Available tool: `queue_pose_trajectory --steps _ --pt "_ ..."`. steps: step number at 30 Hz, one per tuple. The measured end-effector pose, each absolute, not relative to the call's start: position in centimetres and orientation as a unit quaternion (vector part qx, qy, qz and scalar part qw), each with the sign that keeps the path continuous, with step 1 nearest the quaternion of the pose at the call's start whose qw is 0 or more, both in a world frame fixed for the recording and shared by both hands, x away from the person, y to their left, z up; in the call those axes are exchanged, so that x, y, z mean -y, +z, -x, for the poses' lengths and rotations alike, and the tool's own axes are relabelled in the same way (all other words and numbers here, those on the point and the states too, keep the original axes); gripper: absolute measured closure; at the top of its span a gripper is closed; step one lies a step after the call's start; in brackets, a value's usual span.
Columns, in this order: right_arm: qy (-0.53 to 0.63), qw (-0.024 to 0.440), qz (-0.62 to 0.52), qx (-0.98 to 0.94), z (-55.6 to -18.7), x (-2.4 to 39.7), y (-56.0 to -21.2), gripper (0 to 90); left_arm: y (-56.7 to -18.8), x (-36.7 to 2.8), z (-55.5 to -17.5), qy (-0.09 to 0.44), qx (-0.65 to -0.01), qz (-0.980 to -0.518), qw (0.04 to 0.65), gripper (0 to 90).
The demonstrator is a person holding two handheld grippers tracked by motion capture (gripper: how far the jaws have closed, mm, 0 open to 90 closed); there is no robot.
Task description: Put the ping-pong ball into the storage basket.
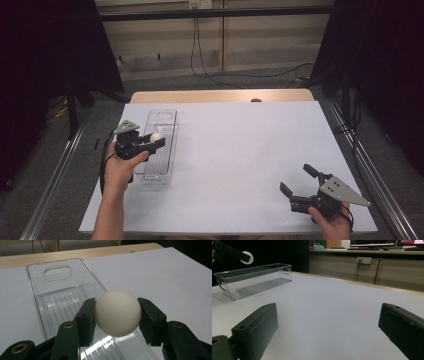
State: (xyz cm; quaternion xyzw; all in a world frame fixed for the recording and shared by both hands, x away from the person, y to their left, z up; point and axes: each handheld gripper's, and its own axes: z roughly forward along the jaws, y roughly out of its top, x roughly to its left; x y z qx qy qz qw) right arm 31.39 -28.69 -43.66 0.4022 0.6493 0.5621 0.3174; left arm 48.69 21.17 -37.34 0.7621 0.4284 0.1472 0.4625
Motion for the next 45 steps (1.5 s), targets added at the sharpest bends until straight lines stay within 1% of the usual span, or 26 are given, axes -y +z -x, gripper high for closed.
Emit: queue_pose_trajectory --steps 45 --pt "0.561 0.316 -0.403 -0.650 -31.3 28.7 -43.6 1.9 -39.0 -21.9 -49.4 0.169 -0.445 -0.759 0.445 50.9"
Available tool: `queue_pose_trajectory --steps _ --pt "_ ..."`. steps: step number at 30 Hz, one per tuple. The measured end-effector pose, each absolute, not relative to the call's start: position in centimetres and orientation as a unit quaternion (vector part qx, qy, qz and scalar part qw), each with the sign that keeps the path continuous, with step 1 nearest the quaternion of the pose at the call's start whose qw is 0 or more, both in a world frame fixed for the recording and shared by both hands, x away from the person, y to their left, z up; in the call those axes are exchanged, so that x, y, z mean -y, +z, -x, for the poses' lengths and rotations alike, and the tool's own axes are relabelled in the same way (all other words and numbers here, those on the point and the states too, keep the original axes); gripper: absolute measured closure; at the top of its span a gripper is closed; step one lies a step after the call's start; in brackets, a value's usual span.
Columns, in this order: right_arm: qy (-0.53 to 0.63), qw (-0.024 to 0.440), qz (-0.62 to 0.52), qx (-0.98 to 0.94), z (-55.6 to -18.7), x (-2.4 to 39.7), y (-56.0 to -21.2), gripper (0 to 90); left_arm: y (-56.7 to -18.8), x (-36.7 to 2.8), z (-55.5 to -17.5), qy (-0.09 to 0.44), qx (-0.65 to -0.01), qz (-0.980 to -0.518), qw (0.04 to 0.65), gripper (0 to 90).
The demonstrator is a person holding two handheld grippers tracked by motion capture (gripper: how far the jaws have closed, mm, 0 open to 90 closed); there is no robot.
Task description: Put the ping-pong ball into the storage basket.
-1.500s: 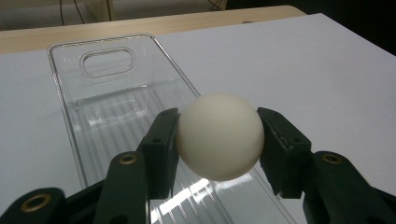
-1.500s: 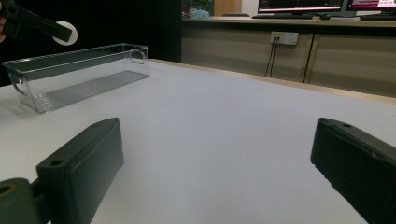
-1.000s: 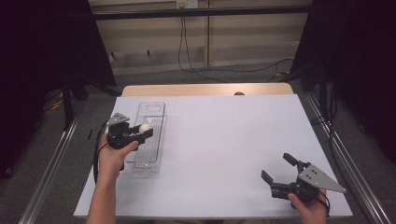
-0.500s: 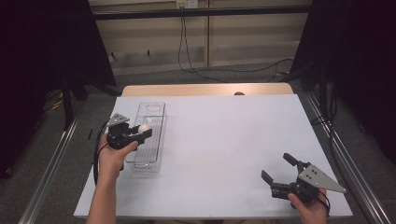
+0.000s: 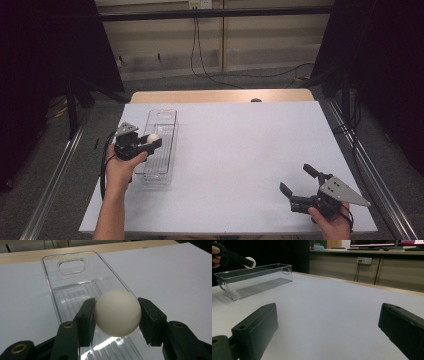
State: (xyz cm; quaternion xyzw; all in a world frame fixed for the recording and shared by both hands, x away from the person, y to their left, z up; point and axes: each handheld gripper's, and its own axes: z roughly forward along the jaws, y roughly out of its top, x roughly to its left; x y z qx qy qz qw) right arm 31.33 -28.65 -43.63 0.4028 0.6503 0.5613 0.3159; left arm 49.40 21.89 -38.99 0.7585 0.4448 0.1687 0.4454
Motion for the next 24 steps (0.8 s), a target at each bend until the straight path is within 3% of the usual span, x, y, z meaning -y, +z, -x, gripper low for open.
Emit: queue_pose_trajectory --steps 24 --pt "0.560 0.318 -0.403 -0.651 -31.38 28.61 -43.70 1.9 -39.35 -21.70 -49.46 0.174 -0.446 -0.760 0.439 49.7"
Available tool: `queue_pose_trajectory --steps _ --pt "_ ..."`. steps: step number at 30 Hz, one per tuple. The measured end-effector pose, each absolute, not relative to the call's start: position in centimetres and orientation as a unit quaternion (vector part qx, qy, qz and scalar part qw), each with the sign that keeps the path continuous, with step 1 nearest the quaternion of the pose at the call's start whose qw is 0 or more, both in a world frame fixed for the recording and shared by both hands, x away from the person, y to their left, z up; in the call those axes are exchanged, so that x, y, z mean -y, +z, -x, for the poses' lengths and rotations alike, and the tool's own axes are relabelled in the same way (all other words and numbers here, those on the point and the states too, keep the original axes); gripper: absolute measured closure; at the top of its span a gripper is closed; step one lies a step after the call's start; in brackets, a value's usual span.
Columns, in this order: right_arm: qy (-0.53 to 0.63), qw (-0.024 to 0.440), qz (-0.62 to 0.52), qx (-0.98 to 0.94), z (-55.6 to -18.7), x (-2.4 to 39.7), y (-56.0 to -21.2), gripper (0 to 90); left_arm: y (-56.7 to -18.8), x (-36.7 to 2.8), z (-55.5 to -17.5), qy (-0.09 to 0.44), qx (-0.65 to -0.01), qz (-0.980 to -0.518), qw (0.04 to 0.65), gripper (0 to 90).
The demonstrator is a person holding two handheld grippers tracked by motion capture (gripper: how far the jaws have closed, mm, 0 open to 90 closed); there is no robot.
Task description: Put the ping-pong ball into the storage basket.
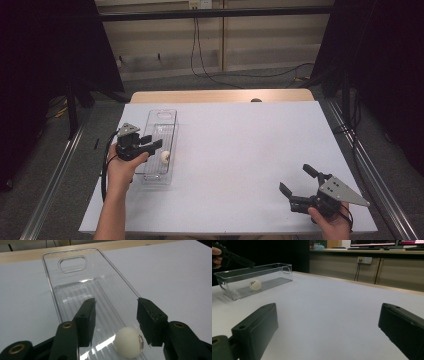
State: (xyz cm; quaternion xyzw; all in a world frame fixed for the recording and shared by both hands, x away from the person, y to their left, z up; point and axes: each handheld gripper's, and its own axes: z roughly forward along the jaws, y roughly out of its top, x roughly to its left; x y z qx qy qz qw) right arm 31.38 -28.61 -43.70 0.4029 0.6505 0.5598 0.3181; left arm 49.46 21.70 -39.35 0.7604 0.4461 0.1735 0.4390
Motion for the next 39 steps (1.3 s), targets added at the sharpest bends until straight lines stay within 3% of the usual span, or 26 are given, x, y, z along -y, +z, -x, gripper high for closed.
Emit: queue_pose_trajectory --steps 13,22,39 --pt "0.561 0.318 -0.402 -0.650 -31.4 28.6 -43.7 1.9 -39.2 -21.1 -49.1 0.177 -0.439 -0.760 0.446 41.2" --pt "0.561 0.318 -0.404 -0.649 -31.4 28.6 -43.7 1.9 -39.0 -20.9 -49.0 0.190 -0.438 -0.753 0.453 28.2" --pt "0.559 0.317 -0.401 -0.653 -31.5 28.5 -43.7 1.9 -38.6 -20.6 -48.6 0.197 -0.430 -0.743 0.474 13.5"
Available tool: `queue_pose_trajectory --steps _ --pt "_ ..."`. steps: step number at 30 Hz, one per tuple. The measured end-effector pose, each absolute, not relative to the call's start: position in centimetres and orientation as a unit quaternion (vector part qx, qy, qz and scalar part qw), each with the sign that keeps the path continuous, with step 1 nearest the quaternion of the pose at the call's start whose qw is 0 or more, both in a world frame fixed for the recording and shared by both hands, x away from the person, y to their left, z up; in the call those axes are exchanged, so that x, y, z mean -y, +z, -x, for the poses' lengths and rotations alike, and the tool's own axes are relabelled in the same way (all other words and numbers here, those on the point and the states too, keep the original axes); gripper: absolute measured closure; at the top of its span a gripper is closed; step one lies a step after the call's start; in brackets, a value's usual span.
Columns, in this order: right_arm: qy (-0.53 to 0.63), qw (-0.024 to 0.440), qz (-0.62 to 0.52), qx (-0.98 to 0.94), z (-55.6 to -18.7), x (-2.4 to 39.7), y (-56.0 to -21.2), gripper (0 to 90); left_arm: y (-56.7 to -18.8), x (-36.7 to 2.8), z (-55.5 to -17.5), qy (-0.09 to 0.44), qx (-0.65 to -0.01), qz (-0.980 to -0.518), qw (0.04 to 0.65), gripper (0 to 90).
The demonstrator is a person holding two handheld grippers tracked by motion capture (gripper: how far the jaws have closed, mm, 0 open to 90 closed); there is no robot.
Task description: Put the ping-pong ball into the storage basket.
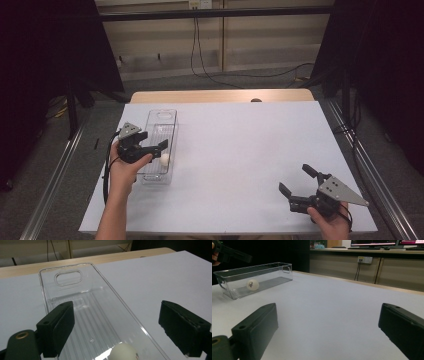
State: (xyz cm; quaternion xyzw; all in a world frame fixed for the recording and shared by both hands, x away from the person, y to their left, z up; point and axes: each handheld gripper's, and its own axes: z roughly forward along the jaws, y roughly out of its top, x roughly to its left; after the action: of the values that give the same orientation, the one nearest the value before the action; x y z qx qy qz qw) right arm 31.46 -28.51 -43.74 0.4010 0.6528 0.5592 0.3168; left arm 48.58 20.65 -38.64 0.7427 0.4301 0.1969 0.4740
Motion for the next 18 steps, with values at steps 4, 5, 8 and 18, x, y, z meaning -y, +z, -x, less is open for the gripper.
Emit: queue_pose_trajectory --steps 4,5,8,18 --pt "0.559 0.316 -0.401 -0.654 -31.45 28.47 -43.74 1.9 -38.54 -20.50 -48.45 0.196 -0.428 -0.743 0.477 11.4" --pt "0.559 0.316 -0.402 -0.653 -31.48 28.44 -43.76 1.9 -38.53 -20.44 -48.41 0.197 -0.427 -0.741 0.479 11.1" --pt "0.558 0.315 -0.401 -0.654 -31.49 28.50 -43.73 1.9 -38.42 -20.39 -48.34 0.201 -0.424 -0.741 0.480 9.8" --pt "0.561 0.318 -0.406 -0.648 -31.49 28.87 -43.69 1.9 -38.09 -20.59 -47.79 0.204 -0.422 -0.738 0.486 6.3"
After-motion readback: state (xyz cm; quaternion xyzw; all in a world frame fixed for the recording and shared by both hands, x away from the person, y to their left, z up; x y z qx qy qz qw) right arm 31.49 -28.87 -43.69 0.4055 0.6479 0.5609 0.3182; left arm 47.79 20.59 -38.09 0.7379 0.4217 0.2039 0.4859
